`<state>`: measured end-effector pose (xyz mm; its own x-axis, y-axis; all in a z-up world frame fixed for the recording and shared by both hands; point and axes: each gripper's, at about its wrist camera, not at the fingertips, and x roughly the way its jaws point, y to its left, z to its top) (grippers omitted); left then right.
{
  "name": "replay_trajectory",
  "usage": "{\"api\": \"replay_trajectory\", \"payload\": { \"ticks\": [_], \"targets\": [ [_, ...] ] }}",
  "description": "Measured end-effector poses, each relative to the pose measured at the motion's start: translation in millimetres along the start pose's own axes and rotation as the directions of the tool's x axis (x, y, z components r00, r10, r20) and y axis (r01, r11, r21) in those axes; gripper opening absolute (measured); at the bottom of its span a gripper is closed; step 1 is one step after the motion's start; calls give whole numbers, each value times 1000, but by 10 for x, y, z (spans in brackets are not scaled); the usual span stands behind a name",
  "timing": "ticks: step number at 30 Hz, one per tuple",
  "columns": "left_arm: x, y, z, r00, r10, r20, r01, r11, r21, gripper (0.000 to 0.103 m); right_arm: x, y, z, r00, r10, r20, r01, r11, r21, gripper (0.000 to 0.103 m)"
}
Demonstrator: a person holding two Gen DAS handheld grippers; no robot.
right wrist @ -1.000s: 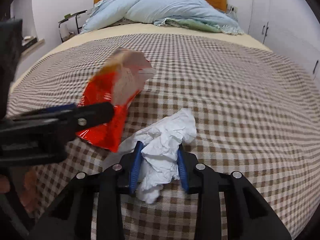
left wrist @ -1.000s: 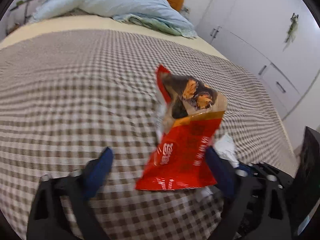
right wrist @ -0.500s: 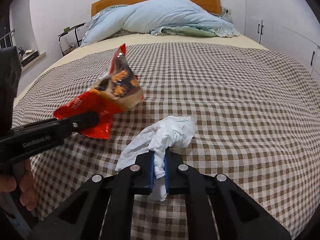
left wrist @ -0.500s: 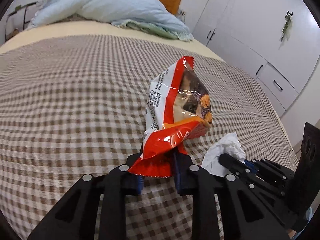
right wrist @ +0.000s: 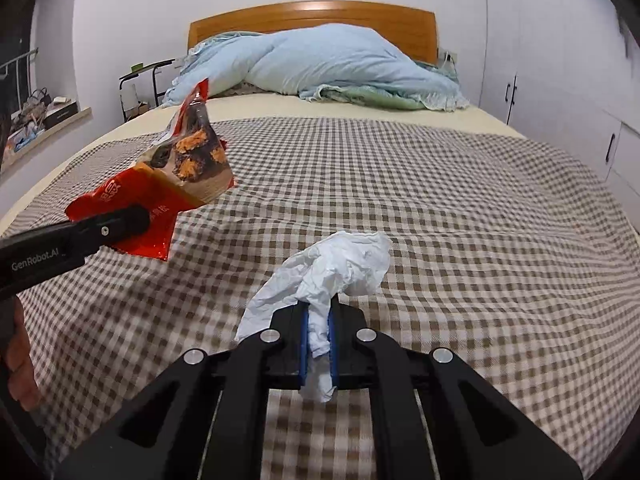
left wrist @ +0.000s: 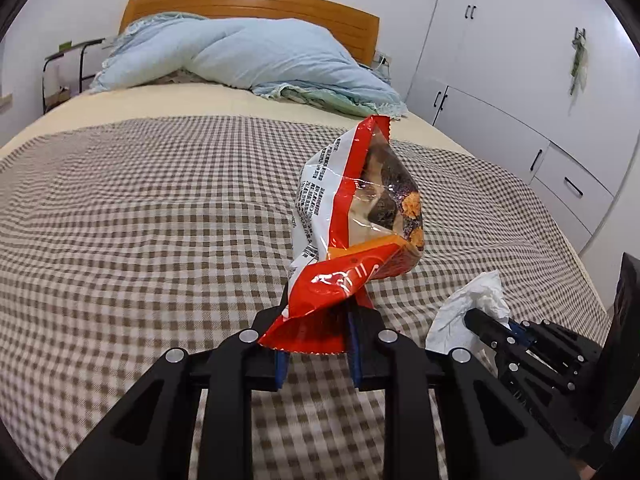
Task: Collect trash
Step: 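Carry the red wrapper and tissue off the bed down into the trash bag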
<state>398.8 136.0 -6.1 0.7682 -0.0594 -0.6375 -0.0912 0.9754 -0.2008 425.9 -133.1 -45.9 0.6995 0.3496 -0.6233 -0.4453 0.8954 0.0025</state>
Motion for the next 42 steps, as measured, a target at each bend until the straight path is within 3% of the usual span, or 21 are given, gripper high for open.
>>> {"api": "replay_trajectory", "payload": {
  "ticks": [28,42],
  "targets": [
    [-1434,-472,-540,1000,1,24,-3,997,79,20,-1391,72,-390,994,-33,100,33,999,-3,8],
    [-2114,-715,-1052,1000,-12,5,11,993,117,20,-2068,107,-767,992,-34,121,31,999,25,8]
  ]
}}
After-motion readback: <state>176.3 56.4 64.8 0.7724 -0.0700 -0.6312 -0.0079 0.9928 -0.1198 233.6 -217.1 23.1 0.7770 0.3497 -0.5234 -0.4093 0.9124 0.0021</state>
